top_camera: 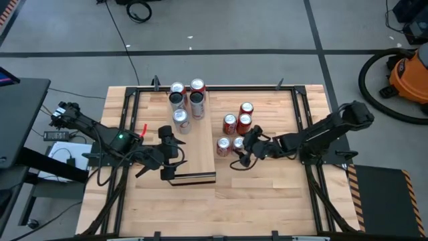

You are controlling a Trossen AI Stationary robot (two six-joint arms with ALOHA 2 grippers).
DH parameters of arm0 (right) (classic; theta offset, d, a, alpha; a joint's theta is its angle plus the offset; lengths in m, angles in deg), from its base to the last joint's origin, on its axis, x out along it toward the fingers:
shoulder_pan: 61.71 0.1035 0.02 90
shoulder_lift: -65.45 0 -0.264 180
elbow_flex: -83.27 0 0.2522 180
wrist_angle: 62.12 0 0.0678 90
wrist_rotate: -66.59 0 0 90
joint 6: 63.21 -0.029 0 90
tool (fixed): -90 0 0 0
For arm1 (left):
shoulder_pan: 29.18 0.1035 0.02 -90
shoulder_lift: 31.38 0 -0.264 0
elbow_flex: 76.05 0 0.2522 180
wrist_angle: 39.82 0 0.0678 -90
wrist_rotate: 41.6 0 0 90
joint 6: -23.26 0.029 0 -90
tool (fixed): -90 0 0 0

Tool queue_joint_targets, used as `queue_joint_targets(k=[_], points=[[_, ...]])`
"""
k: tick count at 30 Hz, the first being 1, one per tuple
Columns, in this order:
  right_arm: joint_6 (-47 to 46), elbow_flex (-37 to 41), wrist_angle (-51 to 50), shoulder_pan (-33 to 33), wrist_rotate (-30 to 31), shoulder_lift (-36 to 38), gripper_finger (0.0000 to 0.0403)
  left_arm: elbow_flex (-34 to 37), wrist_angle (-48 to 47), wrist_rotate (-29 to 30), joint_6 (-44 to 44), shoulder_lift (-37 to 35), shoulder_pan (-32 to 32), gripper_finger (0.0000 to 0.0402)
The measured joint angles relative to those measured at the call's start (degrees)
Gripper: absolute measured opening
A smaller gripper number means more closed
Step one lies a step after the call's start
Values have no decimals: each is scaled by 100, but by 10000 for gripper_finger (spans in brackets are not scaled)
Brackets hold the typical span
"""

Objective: Place canned beverage on shelf
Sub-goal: Put the red-silver soda can on the shelf and align it with the other red-silver soda can

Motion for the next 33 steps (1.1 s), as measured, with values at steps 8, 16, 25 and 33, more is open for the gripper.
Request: queue_joint_targets(k=[8, 16, 25, 33], points=[[1080, 0, -167, -342, -1626, 136, 320, 0, 0, 0, 2, 0, 0, 322], [2580, 13, -250, -444, -2930, 479, 342, 0, 0, 0, 0, 0, -2, 322], [2401, 4, -238, -421, -2494, 482, 360, 0, 0, 0, -2, 0, 0, 322], [2303, 4, -402, -164, -2086, 504, 386, 0, 0, 0, -31, 0, 0, 322]])
